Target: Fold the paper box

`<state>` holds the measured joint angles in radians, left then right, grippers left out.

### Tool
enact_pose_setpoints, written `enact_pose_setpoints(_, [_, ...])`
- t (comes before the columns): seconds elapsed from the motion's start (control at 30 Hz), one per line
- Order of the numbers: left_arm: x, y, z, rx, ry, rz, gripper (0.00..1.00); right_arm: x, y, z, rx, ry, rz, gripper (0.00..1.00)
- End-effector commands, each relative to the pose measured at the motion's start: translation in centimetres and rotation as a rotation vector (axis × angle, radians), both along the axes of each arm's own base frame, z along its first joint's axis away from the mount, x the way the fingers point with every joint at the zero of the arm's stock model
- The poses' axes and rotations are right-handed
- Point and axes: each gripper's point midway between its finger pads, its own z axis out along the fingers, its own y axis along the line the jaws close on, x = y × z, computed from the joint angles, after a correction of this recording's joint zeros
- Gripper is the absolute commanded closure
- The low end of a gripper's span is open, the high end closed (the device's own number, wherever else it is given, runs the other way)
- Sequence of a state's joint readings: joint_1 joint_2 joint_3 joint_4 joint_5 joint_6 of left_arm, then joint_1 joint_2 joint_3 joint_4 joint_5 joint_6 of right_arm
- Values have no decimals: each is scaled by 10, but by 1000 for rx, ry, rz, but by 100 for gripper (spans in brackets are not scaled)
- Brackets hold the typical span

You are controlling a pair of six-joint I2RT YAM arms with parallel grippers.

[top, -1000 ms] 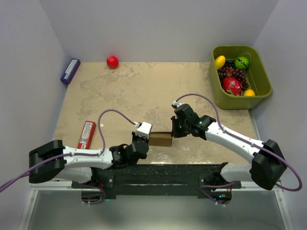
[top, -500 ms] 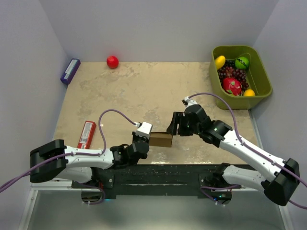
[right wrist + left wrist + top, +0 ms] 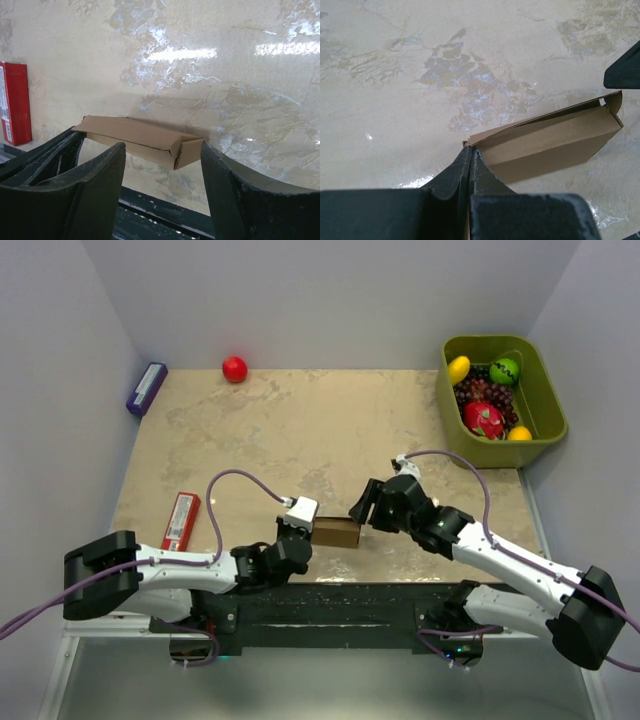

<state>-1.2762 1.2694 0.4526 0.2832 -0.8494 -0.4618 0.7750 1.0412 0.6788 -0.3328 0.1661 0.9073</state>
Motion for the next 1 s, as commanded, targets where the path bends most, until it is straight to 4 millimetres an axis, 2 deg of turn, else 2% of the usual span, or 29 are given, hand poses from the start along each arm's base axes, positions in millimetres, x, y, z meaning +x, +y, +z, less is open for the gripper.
enact_pose_setpoints(0.0, [-20,12,-42,139,99,-54,100,6,14,9,79,-46,-53,35])
enact_pose_setpoints(0.17, [-22,11,-42,144,93,-54,100,1,11,-1,103,-44,-104,35])
enact_pose_setpoints(0.53, [-28,14,-47,154,75,-24,100,-9,20,7,207,-67,-120,25])
enact_pose_setpoints(0.97, [-33,10,-49,162,72,-30,100,-12,8,-7,224,-39,-192,28])
